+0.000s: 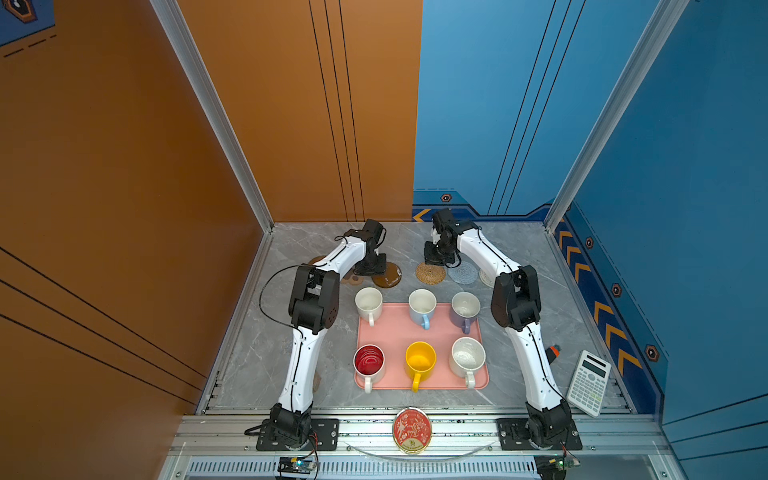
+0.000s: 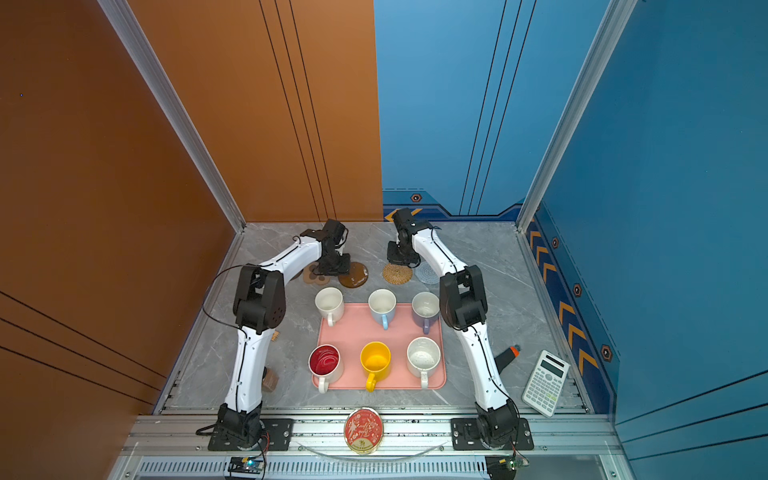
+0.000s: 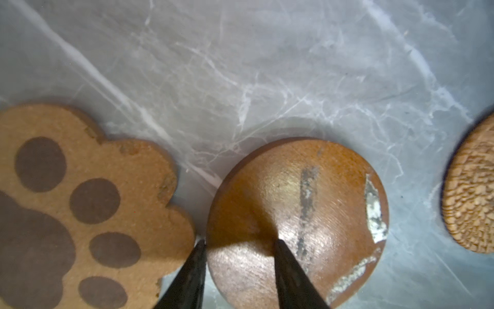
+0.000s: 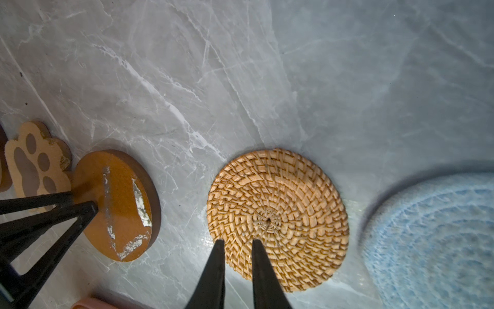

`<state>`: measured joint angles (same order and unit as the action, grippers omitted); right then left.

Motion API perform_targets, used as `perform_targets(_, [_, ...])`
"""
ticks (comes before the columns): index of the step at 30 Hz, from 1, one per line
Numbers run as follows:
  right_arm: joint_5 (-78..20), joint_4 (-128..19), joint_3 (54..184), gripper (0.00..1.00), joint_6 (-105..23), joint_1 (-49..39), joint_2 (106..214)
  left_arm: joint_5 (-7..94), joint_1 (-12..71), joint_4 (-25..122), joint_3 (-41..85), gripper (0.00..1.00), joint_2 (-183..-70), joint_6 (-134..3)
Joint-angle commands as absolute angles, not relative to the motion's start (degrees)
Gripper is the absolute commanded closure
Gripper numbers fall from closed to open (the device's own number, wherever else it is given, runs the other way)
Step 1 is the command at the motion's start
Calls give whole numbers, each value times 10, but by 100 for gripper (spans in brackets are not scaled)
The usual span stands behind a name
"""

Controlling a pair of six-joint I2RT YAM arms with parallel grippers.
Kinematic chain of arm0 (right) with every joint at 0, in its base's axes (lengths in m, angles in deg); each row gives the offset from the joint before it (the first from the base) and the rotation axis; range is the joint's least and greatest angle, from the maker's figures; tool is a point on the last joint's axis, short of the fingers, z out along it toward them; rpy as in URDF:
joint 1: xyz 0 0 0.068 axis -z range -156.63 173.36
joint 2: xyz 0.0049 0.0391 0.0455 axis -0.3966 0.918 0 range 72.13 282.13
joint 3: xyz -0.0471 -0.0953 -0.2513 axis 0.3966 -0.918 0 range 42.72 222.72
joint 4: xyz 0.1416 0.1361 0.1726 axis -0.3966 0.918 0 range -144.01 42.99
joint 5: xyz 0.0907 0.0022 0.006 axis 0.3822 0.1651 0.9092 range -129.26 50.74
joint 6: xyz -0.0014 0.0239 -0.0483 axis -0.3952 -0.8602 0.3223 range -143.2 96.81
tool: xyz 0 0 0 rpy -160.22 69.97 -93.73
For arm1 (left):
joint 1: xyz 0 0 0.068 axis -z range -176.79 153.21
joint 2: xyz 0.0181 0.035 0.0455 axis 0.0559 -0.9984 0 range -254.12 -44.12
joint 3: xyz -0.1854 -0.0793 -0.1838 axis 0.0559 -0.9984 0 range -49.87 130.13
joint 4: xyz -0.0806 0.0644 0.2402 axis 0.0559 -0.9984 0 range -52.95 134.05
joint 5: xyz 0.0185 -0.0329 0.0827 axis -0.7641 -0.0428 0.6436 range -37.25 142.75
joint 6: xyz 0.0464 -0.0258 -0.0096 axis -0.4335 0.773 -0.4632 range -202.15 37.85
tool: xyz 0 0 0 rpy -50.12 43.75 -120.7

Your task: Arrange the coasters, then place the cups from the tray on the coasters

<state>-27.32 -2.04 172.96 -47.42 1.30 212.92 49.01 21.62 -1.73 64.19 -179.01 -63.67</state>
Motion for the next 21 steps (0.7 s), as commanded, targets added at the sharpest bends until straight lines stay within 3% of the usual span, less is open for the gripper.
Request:
perform_targets(1, [-265,-16,1721,82,-479,17,2103,469,219,-21,656,58,-1808,-633])
perform_targets(21, [-264,-18,1707,83,-477,18,2090,457,238,-21,708,58,-1842,-597])
